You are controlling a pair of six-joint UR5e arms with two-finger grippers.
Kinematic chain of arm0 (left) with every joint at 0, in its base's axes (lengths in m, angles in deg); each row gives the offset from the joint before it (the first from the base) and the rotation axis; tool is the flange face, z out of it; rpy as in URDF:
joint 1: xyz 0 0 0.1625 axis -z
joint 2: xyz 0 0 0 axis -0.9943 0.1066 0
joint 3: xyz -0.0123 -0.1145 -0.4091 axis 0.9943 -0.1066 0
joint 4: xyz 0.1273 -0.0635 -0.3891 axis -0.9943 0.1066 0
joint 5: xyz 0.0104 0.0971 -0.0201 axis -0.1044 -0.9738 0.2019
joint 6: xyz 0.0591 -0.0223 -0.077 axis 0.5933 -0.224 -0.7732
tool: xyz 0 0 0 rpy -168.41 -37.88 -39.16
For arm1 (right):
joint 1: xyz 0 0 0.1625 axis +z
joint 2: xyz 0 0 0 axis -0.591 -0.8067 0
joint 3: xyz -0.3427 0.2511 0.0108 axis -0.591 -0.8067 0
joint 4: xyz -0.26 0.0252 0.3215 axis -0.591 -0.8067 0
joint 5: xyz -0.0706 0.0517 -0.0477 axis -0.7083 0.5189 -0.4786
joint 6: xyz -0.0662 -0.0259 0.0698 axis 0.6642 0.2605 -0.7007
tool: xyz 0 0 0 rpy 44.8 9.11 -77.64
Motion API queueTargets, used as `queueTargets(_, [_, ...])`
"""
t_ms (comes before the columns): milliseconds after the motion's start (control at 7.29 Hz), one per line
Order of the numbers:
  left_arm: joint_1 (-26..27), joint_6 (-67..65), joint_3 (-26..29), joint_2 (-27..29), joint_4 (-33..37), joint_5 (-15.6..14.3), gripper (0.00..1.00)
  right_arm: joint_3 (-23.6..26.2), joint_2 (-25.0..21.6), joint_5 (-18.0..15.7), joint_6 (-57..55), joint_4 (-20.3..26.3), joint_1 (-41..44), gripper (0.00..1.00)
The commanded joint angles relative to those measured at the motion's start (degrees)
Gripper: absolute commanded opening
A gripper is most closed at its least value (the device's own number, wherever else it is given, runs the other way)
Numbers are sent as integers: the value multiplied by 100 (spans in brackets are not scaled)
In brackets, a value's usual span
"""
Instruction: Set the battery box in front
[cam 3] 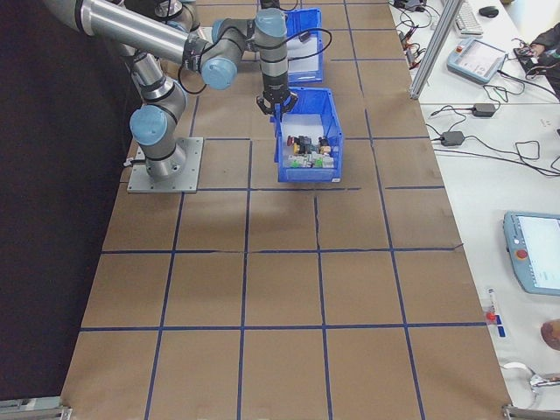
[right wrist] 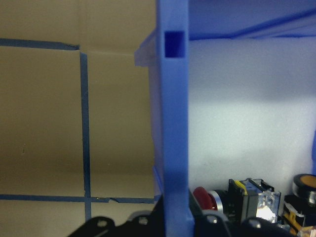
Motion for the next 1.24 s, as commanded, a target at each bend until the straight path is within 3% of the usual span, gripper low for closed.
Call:
queueTargets(0, [-16, 49, 1310, 1000, 440, -70, 0, 456, -449, 40, -91, -25, 57, 4])
queueTargets(275, [115, -38, 2102, 1967, 353, 26, 0, 527, -503, 180, -553, -8, 520, 4])
queueTargets(686, [931, -723, 3183, 2952, 335, 9, 0, 562, -424, 172, -2187, -8, 1943, 4])
queueTargets(1098, [1346, -1241, 3652, 3438, 283, 9, 3, 571, -109, 102, -3252, -60, 2990, 4])
